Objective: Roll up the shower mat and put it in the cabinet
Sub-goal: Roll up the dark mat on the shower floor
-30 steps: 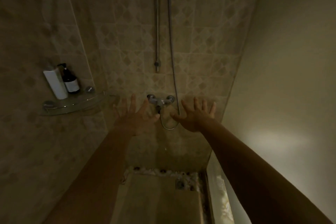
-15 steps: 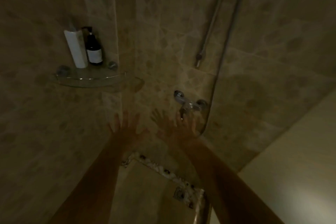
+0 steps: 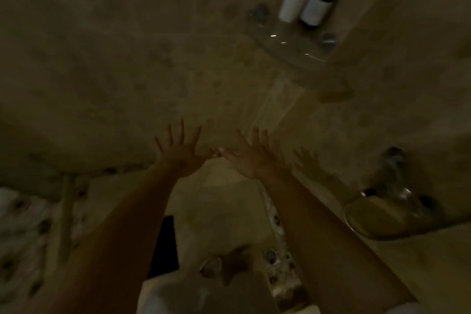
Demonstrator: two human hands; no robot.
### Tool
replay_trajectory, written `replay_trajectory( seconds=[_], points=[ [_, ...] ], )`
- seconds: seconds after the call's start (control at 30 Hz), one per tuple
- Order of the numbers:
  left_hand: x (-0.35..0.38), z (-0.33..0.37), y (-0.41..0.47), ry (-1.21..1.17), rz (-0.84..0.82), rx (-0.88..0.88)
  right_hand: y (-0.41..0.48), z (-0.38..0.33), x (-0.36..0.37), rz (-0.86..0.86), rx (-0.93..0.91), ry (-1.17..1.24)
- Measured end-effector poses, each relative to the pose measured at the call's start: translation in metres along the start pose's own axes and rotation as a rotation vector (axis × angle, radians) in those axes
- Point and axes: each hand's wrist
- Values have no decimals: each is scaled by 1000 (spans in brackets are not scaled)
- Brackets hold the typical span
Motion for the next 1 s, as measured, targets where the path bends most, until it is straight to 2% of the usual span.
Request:
replay_trajectory(
  seconds=[0.27, 0.5, 0.83, 1.0],
  points=[
    [40, -75, -37, -234, 43, -352, 52, -73, 46, -181, -330, -262],
    [85, -92, -70, -477, 100, -678, 80, -126, 78, -375, -603, -496],
    [160, -106, -164, -711, 188, -1039, 40, -192, 157, -587, -931, -768],
    [206, -137, -205, -808, 215, -1150, 13, -223, 208, -576, -995, -938]
  ],
)
Point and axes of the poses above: each hand's wrist, its own y-axis towards the middle knuckle, its own x-axis out of the palm, z = x × y, and after that the axes turned 10 degrees about -z, right-handed
